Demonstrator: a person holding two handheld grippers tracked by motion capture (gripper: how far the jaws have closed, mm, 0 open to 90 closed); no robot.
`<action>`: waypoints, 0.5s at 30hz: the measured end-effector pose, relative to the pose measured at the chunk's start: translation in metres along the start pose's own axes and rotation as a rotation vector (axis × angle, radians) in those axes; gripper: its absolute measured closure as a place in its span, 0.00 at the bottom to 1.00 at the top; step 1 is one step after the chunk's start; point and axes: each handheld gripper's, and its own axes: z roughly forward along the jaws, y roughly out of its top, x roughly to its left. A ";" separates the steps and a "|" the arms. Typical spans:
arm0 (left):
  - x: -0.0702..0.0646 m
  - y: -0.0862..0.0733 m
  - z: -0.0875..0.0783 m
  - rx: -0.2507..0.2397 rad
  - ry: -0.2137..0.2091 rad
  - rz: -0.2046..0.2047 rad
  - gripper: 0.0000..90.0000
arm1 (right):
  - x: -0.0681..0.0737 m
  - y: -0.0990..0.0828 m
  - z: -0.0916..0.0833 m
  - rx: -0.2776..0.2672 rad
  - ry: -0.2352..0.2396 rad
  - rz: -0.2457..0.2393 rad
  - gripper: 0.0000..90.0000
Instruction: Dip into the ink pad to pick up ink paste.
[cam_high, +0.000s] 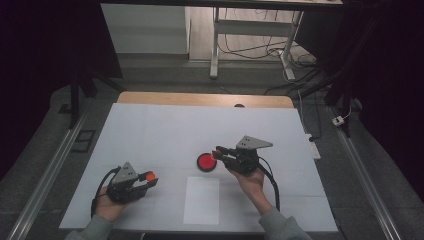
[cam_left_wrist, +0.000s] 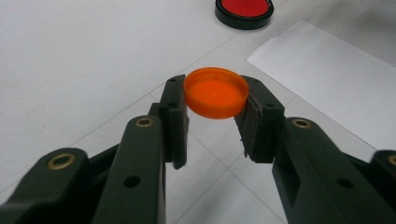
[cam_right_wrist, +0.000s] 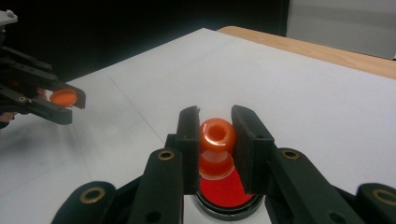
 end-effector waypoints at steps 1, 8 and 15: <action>0.000 0.000 0.000 0.000 0.001 0.000 0.72 | 0.000 0.000 0.001 0.001 -0.003 -0.001 0.81; -0.001 -0.001 0.001 0.004 0.000 0.001 0.72 | -0.007 0.001 0.008 0.013 -0.022 0.004 0.81; 0.000 -0.002 0.000 0.008 0.002 0.000 0.72 | -0.011 0.001 0.016 0.032 -0.022 0.004 0.81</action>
